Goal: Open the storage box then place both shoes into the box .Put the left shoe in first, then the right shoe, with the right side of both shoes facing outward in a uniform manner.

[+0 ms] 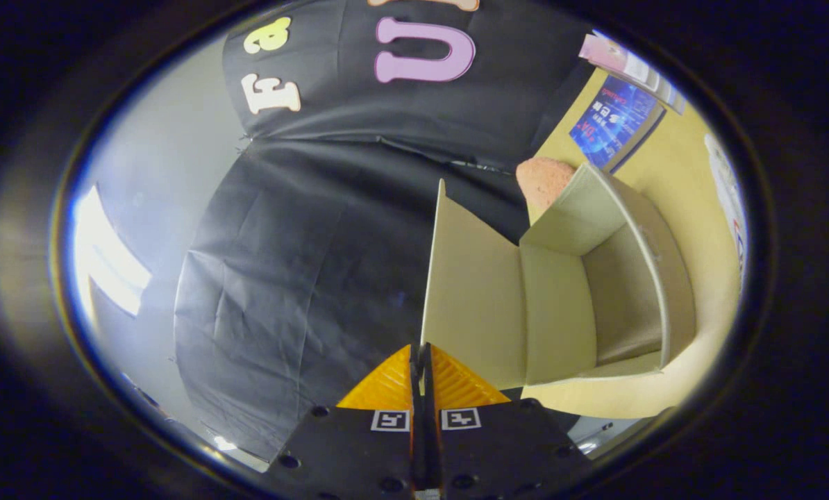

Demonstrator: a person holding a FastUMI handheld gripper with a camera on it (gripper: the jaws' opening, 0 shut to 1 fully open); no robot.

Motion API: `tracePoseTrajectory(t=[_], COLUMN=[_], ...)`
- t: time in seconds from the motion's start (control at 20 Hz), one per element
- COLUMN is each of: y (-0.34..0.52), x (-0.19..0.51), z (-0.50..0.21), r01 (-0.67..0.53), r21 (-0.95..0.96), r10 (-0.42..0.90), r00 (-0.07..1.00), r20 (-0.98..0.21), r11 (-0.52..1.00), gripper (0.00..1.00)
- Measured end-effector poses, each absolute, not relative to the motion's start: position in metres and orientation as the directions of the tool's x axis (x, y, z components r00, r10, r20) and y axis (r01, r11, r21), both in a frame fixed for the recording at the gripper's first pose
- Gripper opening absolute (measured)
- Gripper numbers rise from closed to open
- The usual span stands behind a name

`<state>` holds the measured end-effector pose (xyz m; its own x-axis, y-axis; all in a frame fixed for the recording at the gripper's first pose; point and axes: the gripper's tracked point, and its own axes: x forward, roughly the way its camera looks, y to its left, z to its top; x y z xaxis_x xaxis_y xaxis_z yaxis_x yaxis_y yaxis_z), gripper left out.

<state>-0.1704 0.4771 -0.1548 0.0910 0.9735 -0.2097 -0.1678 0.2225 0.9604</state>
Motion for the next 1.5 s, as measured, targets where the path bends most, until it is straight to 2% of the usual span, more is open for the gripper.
tracePoseTrajectory(t=[0.45,0.8,0.95,1.15,1.35,1.5], y=[0.548,0.589,0.592,0.581,0.547,0.494], x=[-0.208,-0.25,-0.257,-0.226,-0.172,-0.118], z=[-0.178,-0.203,-0.208,-0.209,-0.196,-0.202], r01=[-0.136,-0.145,-0.156,-0.234,-0.32,-0.374], r21=[0.967,0.968,0.964,0.94,0.897,0.83], r10=[0.968,0.962,0.959,0.961,0.953,0.907], r00=[-0.099,-0.154,-0.151,-0.062,0.096,0.245], r20=[-0.23,-0.225,-0.238,-0.27,-0.289,-0.343], r11=[0.216,0.203,0.215,0.249,0.304,0.415], gripper=[0.04,0.02,0.24,0.97,0.97,0.97])
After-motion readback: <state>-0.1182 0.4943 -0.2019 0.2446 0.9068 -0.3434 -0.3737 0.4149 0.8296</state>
